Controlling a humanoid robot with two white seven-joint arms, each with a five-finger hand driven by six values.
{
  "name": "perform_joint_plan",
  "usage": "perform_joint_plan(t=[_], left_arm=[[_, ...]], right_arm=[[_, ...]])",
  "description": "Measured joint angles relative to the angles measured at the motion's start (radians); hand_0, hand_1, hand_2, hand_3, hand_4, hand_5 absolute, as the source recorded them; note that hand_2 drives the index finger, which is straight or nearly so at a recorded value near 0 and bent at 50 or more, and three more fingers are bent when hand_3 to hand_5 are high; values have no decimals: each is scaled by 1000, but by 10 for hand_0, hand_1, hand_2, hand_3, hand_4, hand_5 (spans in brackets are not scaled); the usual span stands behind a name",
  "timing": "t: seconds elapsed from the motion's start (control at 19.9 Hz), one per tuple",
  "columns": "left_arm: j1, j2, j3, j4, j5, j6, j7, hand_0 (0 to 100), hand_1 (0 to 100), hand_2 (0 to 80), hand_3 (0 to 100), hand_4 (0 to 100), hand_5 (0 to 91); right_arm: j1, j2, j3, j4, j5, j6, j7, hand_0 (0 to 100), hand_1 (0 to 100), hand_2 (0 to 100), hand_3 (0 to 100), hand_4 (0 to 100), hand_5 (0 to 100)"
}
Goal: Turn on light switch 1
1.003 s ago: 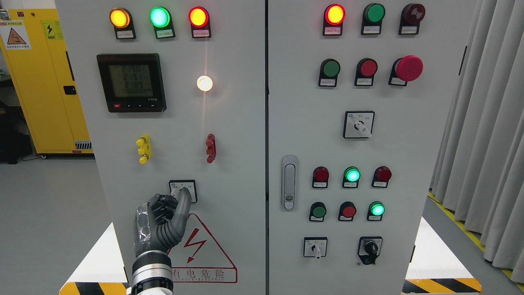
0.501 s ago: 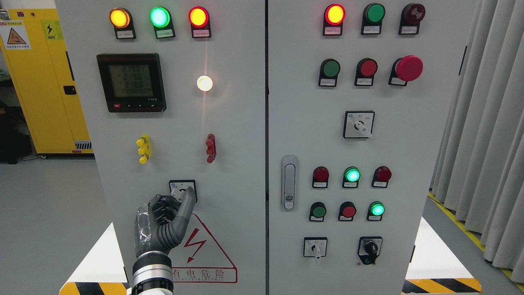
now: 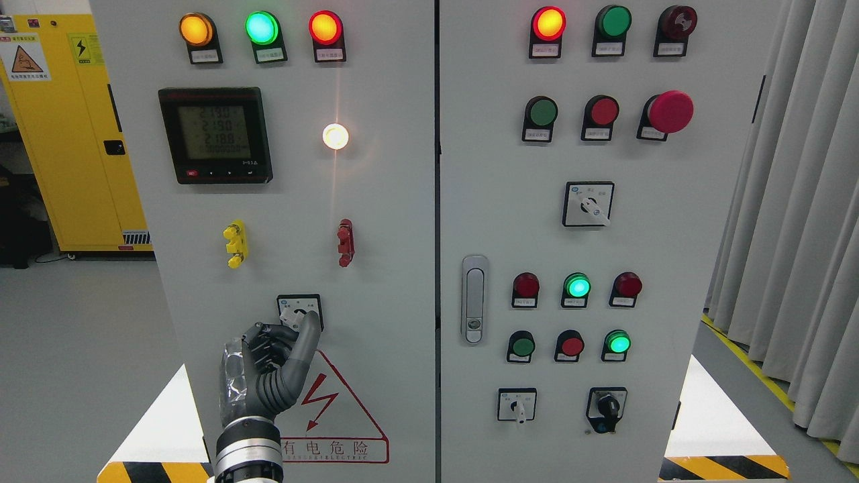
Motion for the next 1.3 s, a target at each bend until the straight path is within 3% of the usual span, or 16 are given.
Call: perform_joint_plan(t=[0.55,0.8,0.95,1.3], left_arm=[[110,8,-2,-25,3,-140,10,57,483,658,918,917,856],[234,19,9,-29,24,-340,15,46,445,669,934,914,852],[329,28,24,-22,46,-460,-18,32,426,656,955,922,804],[538,60,88,58,141,-690,-64,7,403,618,858,942,814]], right_arm=[[0,0,0,0,0,0,0,0,500,40,0,0,0],[0,0,0,0,0,0,0,0,500,40,0,0,0],[0,0,0,0,0,0,0,0,500,40,0,0,0],[0,0,0,0,0,0,0,0,500,40,0,0,0]])
